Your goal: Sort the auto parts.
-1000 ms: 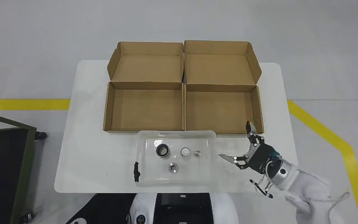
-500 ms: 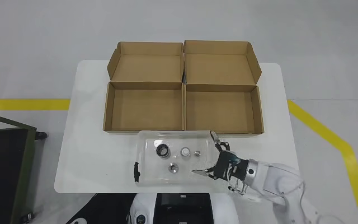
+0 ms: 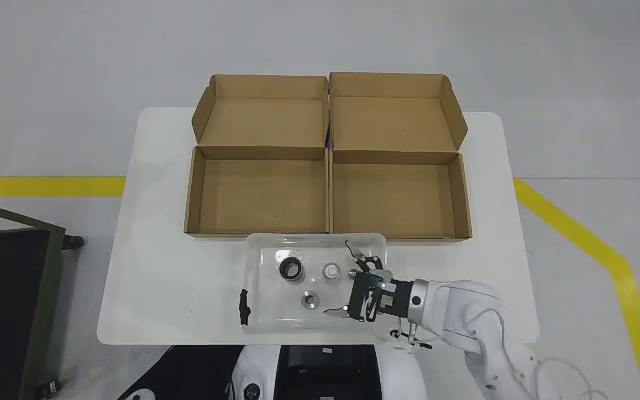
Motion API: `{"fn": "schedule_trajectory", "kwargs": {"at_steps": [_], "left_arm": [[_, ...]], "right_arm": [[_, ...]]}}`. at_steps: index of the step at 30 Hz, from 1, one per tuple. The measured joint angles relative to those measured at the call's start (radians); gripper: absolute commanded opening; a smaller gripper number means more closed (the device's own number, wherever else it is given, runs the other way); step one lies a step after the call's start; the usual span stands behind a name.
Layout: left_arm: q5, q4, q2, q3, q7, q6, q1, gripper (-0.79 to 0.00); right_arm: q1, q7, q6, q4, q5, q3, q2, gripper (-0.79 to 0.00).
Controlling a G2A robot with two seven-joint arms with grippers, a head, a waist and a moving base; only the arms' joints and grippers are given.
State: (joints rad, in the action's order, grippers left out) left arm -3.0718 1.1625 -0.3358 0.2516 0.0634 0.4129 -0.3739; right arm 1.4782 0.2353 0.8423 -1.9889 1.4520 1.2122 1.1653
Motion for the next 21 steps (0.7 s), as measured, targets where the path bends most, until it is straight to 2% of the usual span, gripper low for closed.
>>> {"fn": "schedule_trajectory", "kwargs": {"at_steps": [3, 5, 7, 9, 10, 11, 18, 21], "left_arm": [[0.000, 0.000, 0.000, 0.000, 0.000, 0.000, 0.000, 0.000], [0.000, 0.000, 0.000, 0.000, 0.000, 0.000, 0.000, 0.000], [0.000, 0.000, 0.000, 0.000, 0.000, 0.000, 0.000, 0.000], [0.000, 0.000, 0.000, 0.000, 0.000, 0.000, 0.000, 0.000], [0.000, 0.000, 0.000, 0.000, 0.000, 0.000, 0.000, 0.000], [0.000, 0.000, 0.000, 0.000, 0.000, 0.000, 0.000, 0.000], [0.000, 0.000, 0.000, 0.000, 0.000, 0.000, 0.000, 0.000], [0.000, 0.000, 0.000, 0.000, 0.000, 0.000, 0.000, 0.000]], "right_arm": [[-0.007, 0.016, -0.001, 0.006, 0.004, -0.006, -0.002, 0.000], [-0.012, 0.025, -0.004, 0.009, 0.006, -0.010, -0.003, -0.049], [-0.019, 0.037, -0.009, 0.014, 0.009, -0.015, -0.004, -0.058], [-0.029, 0.047, -0.014, 0.022, 0.012, -0.020, -0.005, -0.135], [-0.032, 0.051, -0.015, 0.026, 0.012, -0.023, -0.005, -0.240], [-0.036, 0.055, -0.017, 0.030, 0.013, -0.027, -0.005, -0.259], [-0.061, 0.071, -0.028, 0.069, 0.010, -0.056, -0.006, -0.259], [-0.071, 0.073, -0.037, 0.084, 0.010, -0.066, -0.006, -0.299]]}}
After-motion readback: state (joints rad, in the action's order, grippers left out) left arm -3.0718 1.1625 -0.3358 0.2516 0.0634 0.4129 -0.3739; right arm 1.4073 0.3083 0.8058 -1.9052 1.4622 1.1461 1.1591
